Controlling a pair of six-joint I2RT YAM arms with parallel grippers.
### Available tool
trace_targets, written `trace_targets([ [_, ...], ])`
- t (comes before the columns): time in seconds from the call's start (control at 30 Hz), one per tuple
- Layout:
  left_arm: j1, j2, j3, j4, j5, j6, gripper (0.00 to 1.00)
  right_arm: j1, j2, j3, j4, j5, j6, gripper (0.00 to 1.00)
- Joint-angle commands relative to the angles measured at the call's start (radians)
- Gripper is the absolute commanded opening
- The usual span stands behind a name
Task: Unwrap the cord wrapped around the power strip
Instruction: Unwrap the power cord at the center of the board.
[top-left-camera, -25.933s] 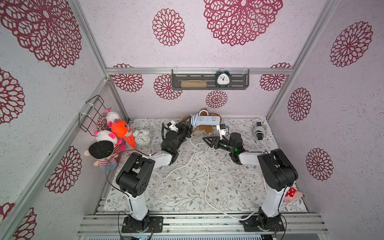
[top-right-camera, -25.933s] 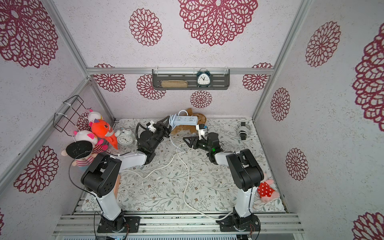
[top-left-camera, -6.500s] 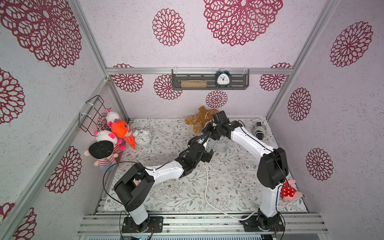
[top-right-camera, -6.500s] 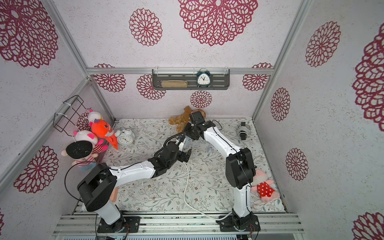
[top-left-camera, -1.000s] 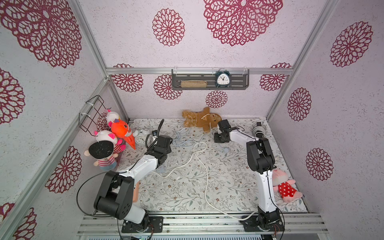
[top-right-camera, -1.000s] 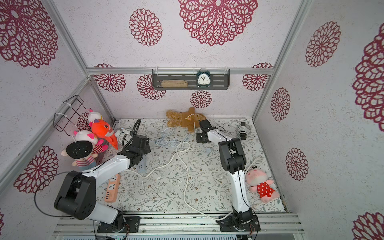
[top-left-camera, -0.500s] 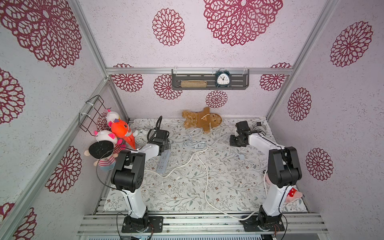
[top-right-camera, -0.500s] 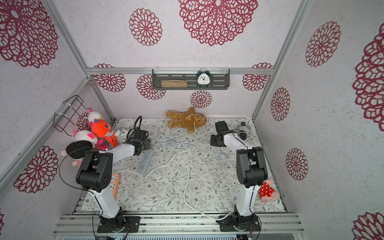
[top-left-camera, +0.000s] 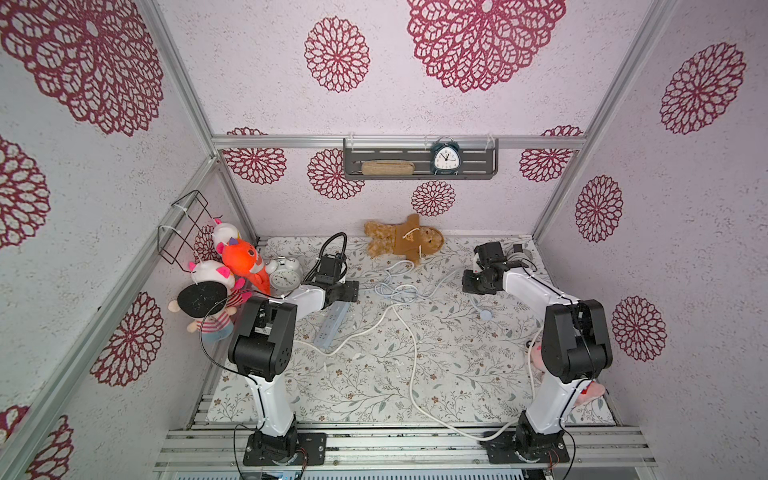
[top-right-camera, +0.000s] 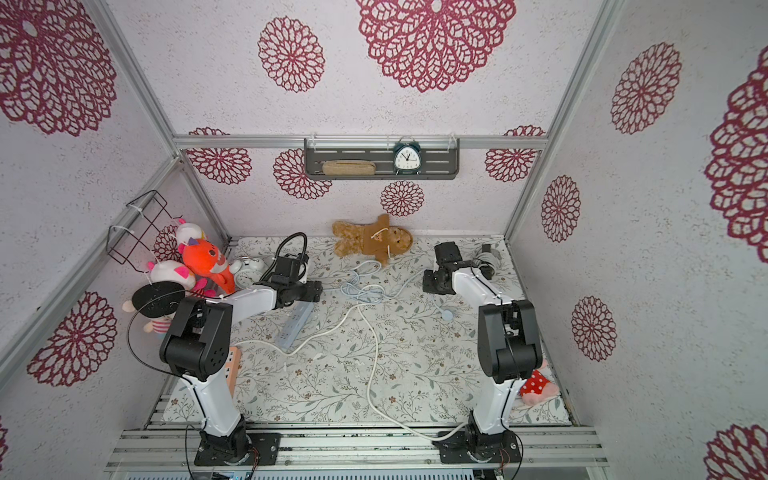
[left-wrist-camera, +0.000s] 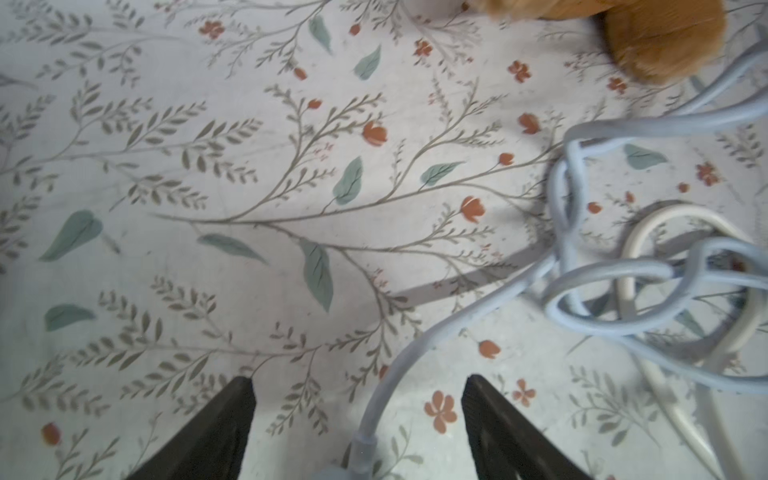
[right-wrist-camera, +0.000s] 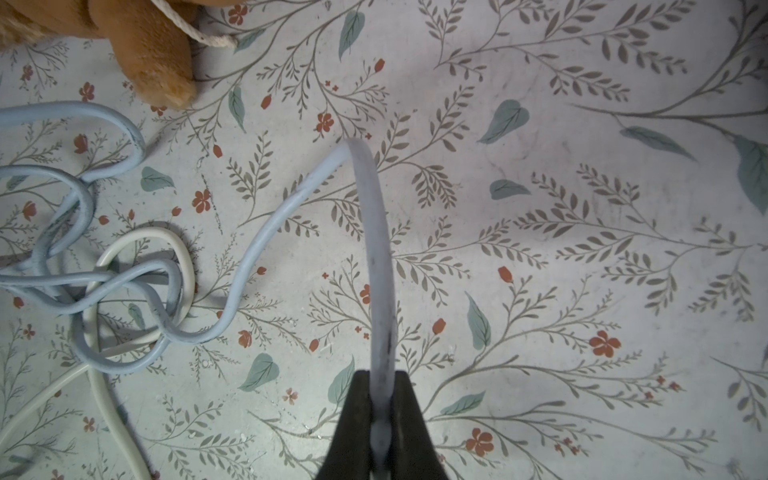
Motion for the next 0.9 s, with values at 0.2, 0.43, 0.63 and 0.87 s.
trace_targets([
  [0.2, -0.028, 0.120, 0.134, -0.163, 0.110, 0.098, 0.71, -0.003, -0.018, 0.042, -0.027, -0.001, -0.027, 0.00],
  [0.43, -0.043, 0.145, 0.148, -0.184, 0.145, 0.093, 0.61, -0.009, -0.022, 0.060, -0.030, 0.000, -0.026, 0.00],
  [0.63, -0.062, 0.182, 0.177, -0.201, 0.076, 0.081, 0.37, -0.011, -0.024, 0.065, -0.033, -0.007, -0.022, 0.00],
  [0.87, -0.059, 0.171, 0.182, -0.212, -0.038, 0.064, 0.00, -0.033, -0.083, 0.035, -0.037, 0.002, -0.022, 0.00],
])
